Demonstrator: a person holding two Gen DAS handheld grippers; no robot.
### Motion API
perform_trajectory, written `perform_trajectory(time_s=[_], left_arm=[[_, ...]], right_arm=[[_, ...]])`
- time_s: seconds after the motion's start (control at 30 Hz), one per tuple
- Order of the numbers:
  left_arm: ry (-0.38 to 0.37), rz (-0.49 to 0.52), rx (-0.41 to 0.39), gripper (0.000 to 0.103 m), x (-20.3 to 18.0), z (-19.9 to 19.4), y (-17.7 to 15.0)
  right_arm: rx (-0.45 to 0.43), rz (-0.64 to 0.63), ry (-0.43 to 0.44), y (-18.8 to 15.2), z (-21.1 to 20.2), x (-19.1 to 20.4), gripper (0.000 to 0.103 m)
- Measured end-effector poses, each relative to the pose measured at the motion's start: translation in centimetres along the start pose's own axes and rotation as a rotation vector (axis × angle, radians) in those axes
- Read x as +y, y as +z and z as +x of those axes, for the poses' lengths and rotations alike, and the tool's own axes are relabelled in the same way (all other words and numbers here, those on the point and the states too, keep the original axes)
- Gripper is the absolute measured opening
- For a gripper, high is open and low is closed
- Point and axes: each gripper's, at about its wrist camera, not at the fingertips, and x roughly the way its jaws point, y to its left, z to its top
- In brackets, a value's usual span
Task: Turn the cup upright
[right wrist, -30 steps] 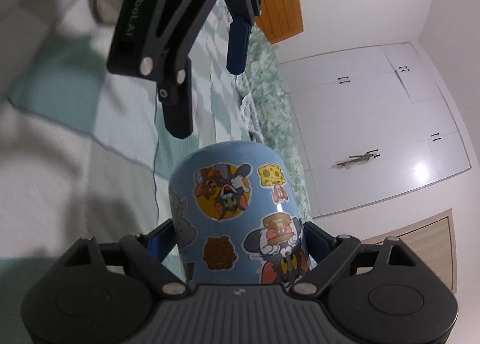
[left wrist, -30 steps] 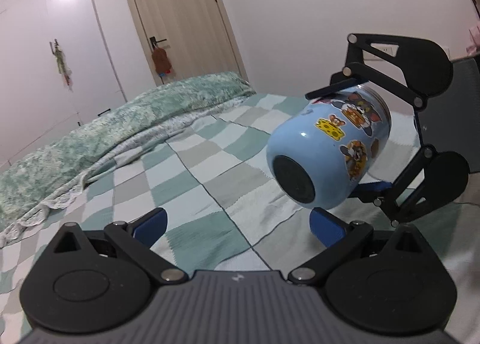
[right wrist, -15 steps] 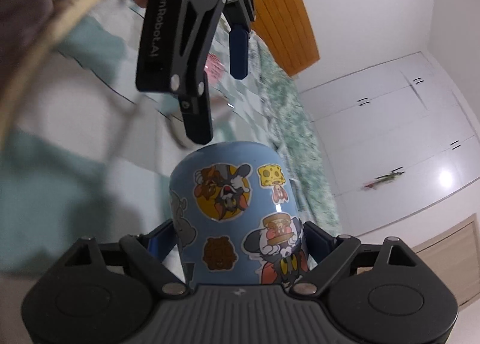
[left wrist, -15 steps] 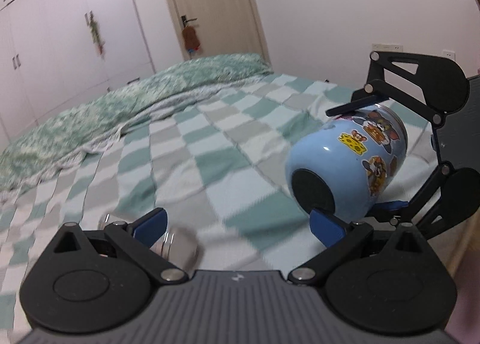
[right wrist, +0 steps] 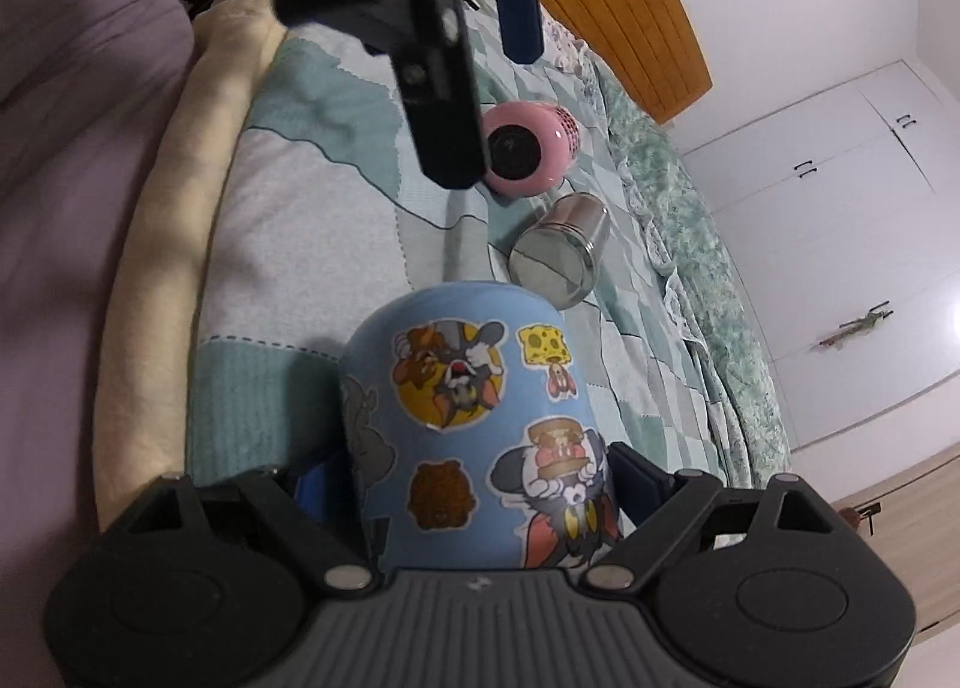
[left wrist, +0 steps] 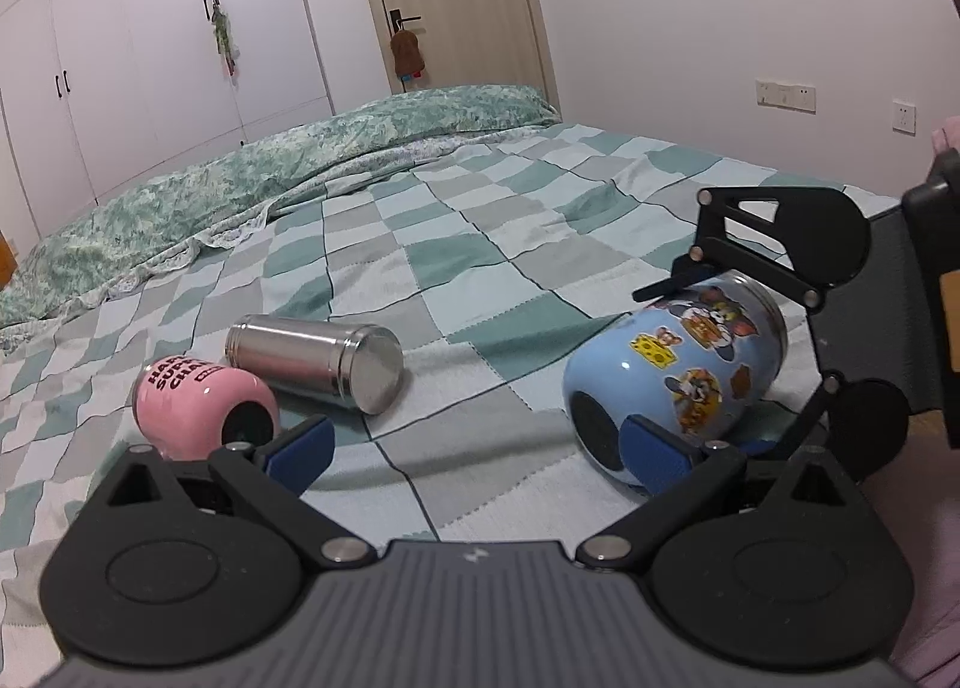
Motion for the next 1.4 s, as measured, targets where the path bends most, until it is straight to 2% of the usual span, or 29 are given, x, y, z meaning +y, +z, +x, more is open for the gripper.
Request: perform_trajectory(time_s=[0.13, 0.2, 0.3, 0.43, 0.57, 0.73, 0.83, 0.97, 1.13, 1.2, 1.33, 1.4], left_arm=[[0.002, 0.001, -0.007, 0.103, -0.4, -0.5, 0.1], [0.001, 0.009, -0.012, 0.103, -0.8, -0.8, 0.2], [-0.011, 0.032, -0.018, 0.103, -1.3, -0.9, 0.4], [-0.045, 0.086, -0.022, 0.103, -2.5, -0.5, 1.1], [-0.104, 0.194, -0.004, 0.103, -4.3, 1.0, 2.2], [-0.209, 0.382, 0.062, 0.103, -7.4, 4.0, 3.7], [-0.221, 0.497, 0.094, 0.103, -9.2, 6.0, 4.4], [-0.246, 0.605, 0.169, 0.103, -10.8, 8.8, 4.9], [-0.273, 0.66, 0.248, 0.103, -11.3, 10.9, 5.2], [-0.291, 0.668, 0.291, 0.095, -11.5, 11.6, 5.1], [-0.248, 0.729, 0.348, 0.09, -12.0, 12.6, 4.5], [-0.248, 0.715, 0.36, 0.089, -11.8, 12.7, 4.6]], right_arm=[[0.013, -0.006, -0.02, 0.5, -0.2, 1.0, 0.09], [0.013, 0.036, -0.052, 0.5, -1.2, 1.3, 0.102], [-0.03, 0.179, -0.022, -0.1, -3.8, 0.0, 0.103], [-0.06, 0.371, -0.036, -2.1, -7.5, -0.7, 0.103], [-0.056, 0.635, -0.076, -5.9, -9.9, -1.7, 0.103], [-0.025, 0.899, -0.121, -10.9, -11.2, -2.8, 0.103], [-0.027, 1.038, -0.088, -13.2, -11.7, -3.5, 0.103], [-0.029, 1.076, -0.043, -13.9, -11.4, -3.8, 0.103], [-0.016, 1.082, -0.028, -13.8, -10.4, -3.4, 0.103], [-0.011, 1.09, -0.033, -13.9, -10.1, -3.2, 0.103], [-0.027, 1.108, -0.027, -14.3, -9.7, -3.1, 0.103], [-0.03, 1.106, -0.024, -14.3, -9.5, -3.0, 0.103]])
